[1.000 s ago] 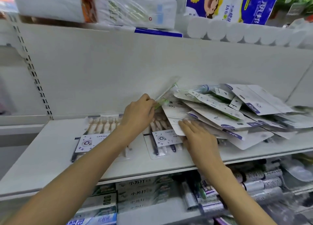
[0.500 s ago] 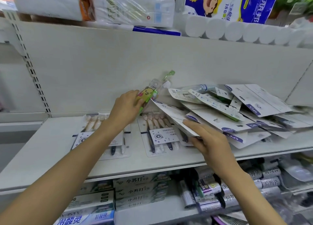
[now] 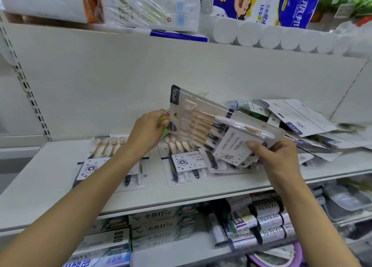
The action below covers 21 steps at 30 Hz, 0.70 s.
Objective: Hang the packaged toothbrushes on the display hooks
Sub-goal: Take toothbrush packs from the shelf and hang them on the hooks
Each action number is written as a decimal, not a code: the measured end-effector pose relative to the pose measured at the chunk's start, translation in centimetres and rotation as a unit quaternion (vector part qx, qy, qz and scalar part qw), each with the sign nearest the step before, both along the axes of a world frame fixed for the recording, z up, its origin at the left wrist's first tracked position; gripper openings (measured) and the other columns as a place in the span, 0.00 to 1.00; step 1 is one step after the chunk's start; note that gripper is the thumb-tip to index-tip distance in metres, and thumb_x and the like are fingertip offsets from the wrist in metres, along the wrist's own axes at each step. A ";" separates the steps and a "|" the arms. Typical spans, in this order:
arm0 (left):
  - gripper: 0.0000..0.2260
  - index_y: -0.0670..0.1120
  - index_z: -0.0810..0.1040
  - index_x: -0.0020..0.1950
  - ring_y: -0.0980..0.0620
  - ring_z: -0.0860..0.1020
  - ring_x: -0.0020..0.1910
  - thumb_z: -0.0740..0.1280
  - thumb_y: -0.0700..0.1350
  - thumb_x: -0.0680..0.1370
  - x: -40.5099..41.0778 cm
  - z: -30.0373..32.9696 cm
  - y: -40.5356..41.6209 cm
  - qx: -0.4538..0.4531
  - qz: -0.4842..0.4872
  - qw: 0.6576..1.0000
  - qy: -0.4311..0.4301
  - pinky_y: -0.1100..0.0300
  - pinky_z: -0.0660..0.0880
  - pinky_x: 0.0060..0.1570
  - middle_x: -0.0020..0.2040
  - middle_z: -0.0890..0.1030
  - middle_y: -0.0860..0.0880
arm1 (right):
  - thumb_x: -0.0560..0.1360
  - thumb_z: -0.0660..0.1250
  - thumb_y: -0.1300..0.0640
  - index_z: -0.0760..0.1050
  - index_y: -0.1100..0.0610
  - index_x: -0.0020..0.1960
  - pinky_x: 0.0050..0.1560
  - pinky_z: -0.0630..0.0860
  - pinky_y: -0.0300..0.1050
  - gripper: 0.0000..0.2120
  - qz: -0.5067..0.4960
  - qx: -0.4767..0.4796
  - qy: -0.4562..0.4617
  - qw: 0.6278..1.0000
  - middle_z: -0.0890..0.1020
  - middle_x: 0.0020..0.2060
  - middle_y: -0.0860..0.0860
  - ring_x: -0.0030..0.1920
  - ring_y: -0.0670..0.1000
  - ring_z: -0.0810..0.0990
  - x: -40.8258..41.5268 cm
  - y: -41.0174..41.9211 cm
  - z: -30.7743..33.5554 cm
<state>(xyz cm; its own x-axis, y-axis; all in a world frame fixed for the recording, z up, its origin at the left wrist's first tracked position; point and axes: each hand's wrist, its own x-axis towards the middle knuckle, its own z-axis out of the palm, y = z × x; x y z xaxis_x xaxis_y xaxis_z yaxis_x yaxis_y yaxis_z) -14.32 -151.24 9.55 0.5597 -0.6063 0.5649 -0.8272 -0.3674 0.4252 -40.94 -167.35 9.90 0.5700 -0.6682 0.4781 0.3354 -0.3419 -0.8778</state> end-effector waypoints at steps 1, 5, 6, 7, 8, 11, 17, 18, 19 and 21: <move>0.04 0.46 0.75 0.46 0.48 0.72 0.39 0.63 0.40 0.81 0.0 0.0 0.0 -0.005 -0.002 1.000 0.008 0.56 0.63 0.36 0.39 0.75 0.52 | 0.72 0.72 0.68 0.85 0.51 0.39 0.37 0.82 0.43 0.12 0.005 0.010 0.000 1.000 0.88 0.40 0.53 0.42 0.55 0.87 0.3 -0.4 0.2; 0.09 0.46 0.79 0.52 0.52 0.76 0.39 0.61 0.37 0.80 0.3 0.0 0.5 -0.047 -0.013 0.995 0.084 0.66 0.68 0.34 0.42 0.80 0.54 | 0.73 0.69 0.68 0.80 0.58 0.42 0.43 0.84 0.48 0.06 0.069 0.085 -0.017 0.994 0.87 0.43 0.55 0.47 0.57 0.87 1.9 -1.1 1.3; 0.10 0.46 0.80 0.54 0.52 0.79 0.40 0.61 0.36 0.80 0.5 0.0 0.8 -0.068 -0.021 0.991 0.114 0.64 0.72 0.35 0.43 0.82 0.54 | 0.71 0.69 0.66 0.79 0.60 0.44 0.42 0.84 0.49 0.04 0.087 0.104 -0.022 0.991 0.87 0.44 0.56 0.47 0.57 0.87 2.2 -1.1 1.6; 0.11 0.46 0.80 0.54 0.52 0.81 0.41 0.60 0.36 0.80 0.7 0.2 1.1 -0.091 -0.029 0.985 0.147 0.59 0.77 0.37 0.45 0.83 0.52 | 0.70 0.69 0.65 0.79 0.61 0.46 0.43 0.84 0.49 0.06 0.102 0.118 -0.030 0.987 0.87 0.45 0.56 0.48 0.57 0.87 2.6 -1.0 1.8; 0.10 0.46 0.80 0.53 0.50 0.83 0.43 0.60 0.36 0.80 0.8 0.4 1.4 -0.114 -0.037 0.977 0.176 0.54 0.80 0.39 0.45 0.84 0.50 | 0.70 0.69 0.65 0.79 0.61 0.48 0.44 0.84 0.49 0.07 0.120 0.131 -0.032 0.984 0.87 0.46 0.56 0.48 0.56 0.86 2.8 -0.7 2.1; 0.08 0.47 0.78 0.43 0.56 0.81 0.37 0.63 0.41 0.82 0.9 1.0 2.5 -0.172 -0.050 0.958 0.224 0.57 0.79 0.36 0.39 0.83 0.50 | 0.72 0.68 0.64 0.79 0.59 0.52 0.44 0.84 0.51 0.09 0.136 0.155 -0.019 0.978 0.87 0.48 0.57 0.49 0.56 0.86 3.5 -0.1 1.7; 0.04 0.46 0.80 0.53 0.49 0.83 0.47 0.66 0.43 0.81 1.3 0.7 5.0 -0.210 -0.021 0.943 0.258 0.49 0.80 0.49 0.47 0.85 0.49 | 0.72 0.70 0.62 0.79 0.60 0.56 0.54 0.83 0.54 0.12 0.143 0.216 -0.018 0.966 0.85 0.54 0.61 0.54 0.59 0.85 4.1 0.7 0.5; 0.04 0.46 0.80 0.52 0.48 0.83 0.47 0.66 0.42 0.81 1.4 0.6 5.4 -0.220 -0.012 0.940 0.260 0.48 0.80 0.51 0.47 0.84 0.50 | 0.72 0.69 0.62 0.79 0.60 0.56 0.53 0.83 0.54 0.12 0.144 0.225 -0.016 0.963 0.85 0.54 0.61 0.54 0.59 0.85 4.1 0.8 0.5; 0.04 0.47 0.81 0.52 0.48 0.83 0.48 0.66 0.42 0.81 1.3 0.6 5.8 -0.229 -0.007 0.938 0.261 0.48 0.79 0.52 0.47 0.84 0.50 | 0.72 0.69 0.63 0.79 0.60 0.55 0.52 0.83 0.53 0.12 0.147 0.233 -0.012 0.961 0.85 0.54 0.61 0.53 0.58 0.85 4.0 0.9 0.5; 0.05 0.50 0.81 0.50 0.48 0.83 0.48 0.66 0.41 0.81 1.1 0.6 6.4 -0.243 -0.001 0.932 0.268 0.49 0.79 0.53 0.47 0.84 0.52 | 0.72 0.69 0.63 0.79 0.60 0.55 0.51 0.84 0.51 0.12 0.154 0.251 0.000 0.956 0.86 0.52 0.60 0.52 0.57 0.86 3.9 1.1 0.6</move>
<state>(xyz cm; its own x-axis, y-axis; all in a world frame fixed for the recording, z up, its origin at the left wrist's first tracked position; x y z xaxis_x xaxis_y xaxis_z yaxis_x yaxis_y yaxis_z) -13.19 -144.81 10.11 0.8400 -0.3530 0.4120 -0.4477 -0.0220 0.8939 -37.00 -166.23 10.49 0.7770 -0.6132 0.1421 0.3527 0.2371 -0.9052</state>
